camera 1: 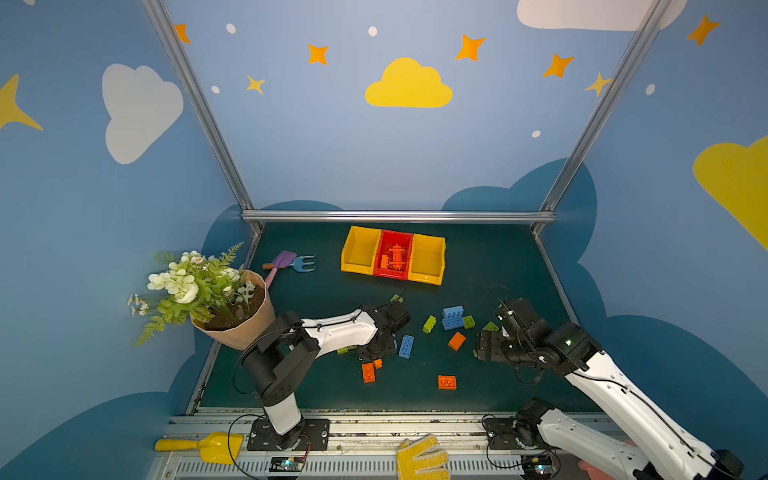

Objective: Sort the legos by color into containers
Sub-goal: 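Close the left gripper on the orange curved brick and lift it, then carry the orange curved brick over the red bin with the left gripper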

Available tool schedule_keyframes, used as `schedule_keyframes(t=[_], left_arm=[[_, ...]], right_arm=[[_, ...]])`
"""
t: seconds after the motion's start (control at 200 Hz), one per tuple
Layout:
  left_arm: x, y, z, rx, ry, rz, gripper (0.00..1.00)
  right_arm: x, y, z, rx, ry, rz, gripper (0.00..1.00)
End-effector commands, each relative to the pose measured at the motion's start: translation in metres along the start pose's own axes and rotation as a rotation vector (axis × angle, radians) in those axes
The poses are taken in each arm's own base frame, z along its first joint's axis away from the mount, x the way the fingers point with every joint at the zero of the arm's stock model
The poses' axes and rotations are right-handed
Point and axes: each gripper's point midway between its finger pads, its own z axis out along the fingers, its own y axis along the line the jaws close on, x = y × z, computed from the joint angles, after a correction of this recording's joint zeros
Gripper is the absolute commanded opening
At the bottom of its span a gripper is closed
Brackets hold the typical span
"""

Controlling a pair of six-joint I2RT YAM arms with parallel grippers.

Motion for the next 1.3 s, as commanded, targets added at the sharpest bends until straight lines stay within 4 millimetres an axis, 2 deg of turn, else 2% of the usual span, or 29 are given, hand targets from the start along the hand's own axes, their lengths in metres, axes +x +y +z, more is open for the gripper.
schedule_keyframes(t=[0.0, 0.08, 0.225, 0.41, 0.611, 0.711, 0.856, 1.031, 1.221, 1.291], left_arm=[[-0.001, 0.005, 0.004, -0.037, 0.004, 0.013, 0.34], [-0.002, 0.006, 0.001, -0.042, 0.002, 0.015, 0.25], [-0.008, 0.006, -0.011, -0.052, -0.018, 0.033, 0.18], [-0.024, 0.002, -0.035, -0.060, -0.075, 0.072, 0.15], [-0.036, -0.004, -0.041, -0.074, -0.084, 0.109, 0.14], [-0.048, -0.008, -0.049, -0.084, -0.120, 0.133, 0.14], [-0.078, -0.018, -0.063, -0.087, -0.186, 0.169, 0.14], [-0.131, -0.035, -0.077, -0.052, -0.262, 0.179, 0.15], [-0.193, -0.065, -0.078, -0.011, -0.315, 0.193, 0.16], [-0.216, -0.077, -0.073, -0.006, -0.329, 0.201, 0.16]], right_arm=[[-0.002, -0.003, -0.008, 0.011, -0.013, -0.003, 0.95], [-0.003, -0.002, -0.007, 0.009, -0.015, -0.004, 0.95], [-0.004, -0.001, -0.007, 0.006, -0.020, -0.009, 0.95], [-0.007, 0.001, -0.008, 0.001, -0.032, -0.009, 0.95], [-0.012, 0.001, -0.007, 0.013, -0.048, -0.020, 0.95], [-0.015, 0.004, -0.005, 0.011, -0.046, -0.028, 0.95], [-0.022, 0.010, -0.004, 0.010, -0.045, -0.044, 0.95], [-0.033, 0.015, -0.004, 0.012, -0.053, -0.062, 0.96], [-0.047, 0.018, -0.008, 0.026, -0.050, -0.080, 0.95], [-0.051, 0.017, -0.010, 0.035, -0.051, -0.083, 0.95]])
